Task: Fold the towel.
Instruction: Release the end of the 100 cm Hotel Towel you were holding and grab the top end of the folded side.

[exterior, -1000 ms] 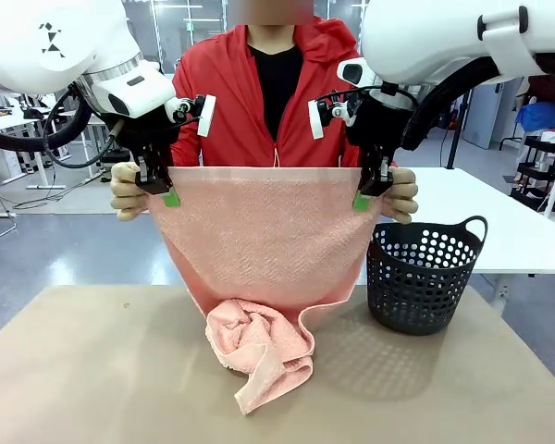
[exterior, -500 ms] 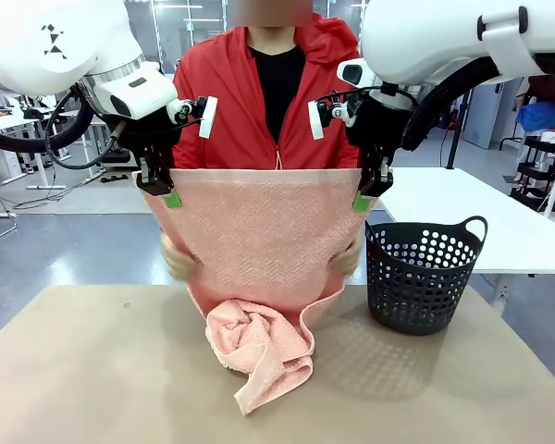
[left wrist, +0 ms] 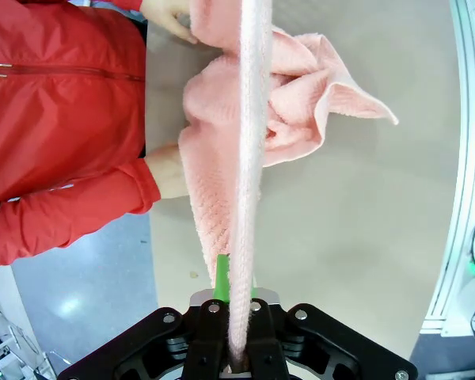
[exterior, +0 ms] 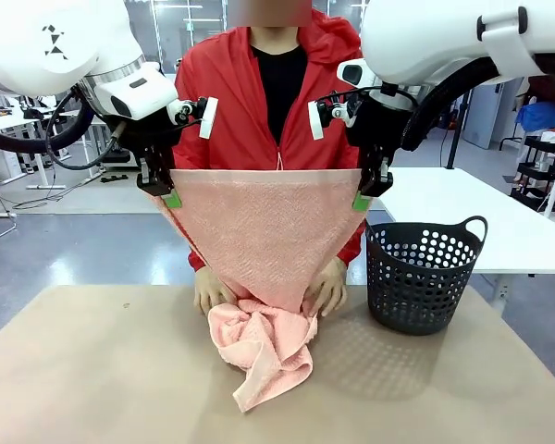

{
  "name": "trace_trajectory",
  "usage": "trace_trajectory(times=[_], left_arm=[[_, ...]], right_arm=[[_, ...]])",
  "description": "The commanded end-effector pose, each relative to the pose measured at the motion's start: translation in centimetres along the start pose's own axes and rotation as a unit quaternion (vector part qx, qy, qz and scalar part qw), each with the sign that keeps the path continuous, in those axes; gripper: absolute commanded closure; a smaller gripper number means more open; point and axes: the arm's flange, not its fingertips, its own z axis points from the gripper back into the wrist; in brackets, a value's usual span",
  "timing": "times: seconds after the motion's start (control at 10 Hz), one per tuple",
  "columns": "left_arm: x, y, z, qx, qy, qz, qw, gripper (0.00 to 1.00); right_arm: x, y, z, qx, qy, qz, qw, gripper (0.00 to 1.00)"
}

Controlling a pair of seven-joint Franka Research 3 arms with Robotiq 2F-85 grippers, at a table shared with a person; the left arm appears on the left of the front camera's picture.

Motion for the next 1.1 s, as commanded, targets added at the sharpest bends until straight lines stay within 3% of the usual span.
trace_trajectory(times=[0.0,1.0], left_arm=[[-0.04,0.00,0.20,0.002,-0.001,-0.002,1.000,1.00],[-0.04,0.00,0.20,0.002,-0.001,-0.002,1.000,1.00]], right_arm=[[-0.03,0.06,0.02,0.000,0.001,0.002,1.000,1.00],[-0.03,0.06,0.02,0.000,0.001,0.002,1.000,1.00]])
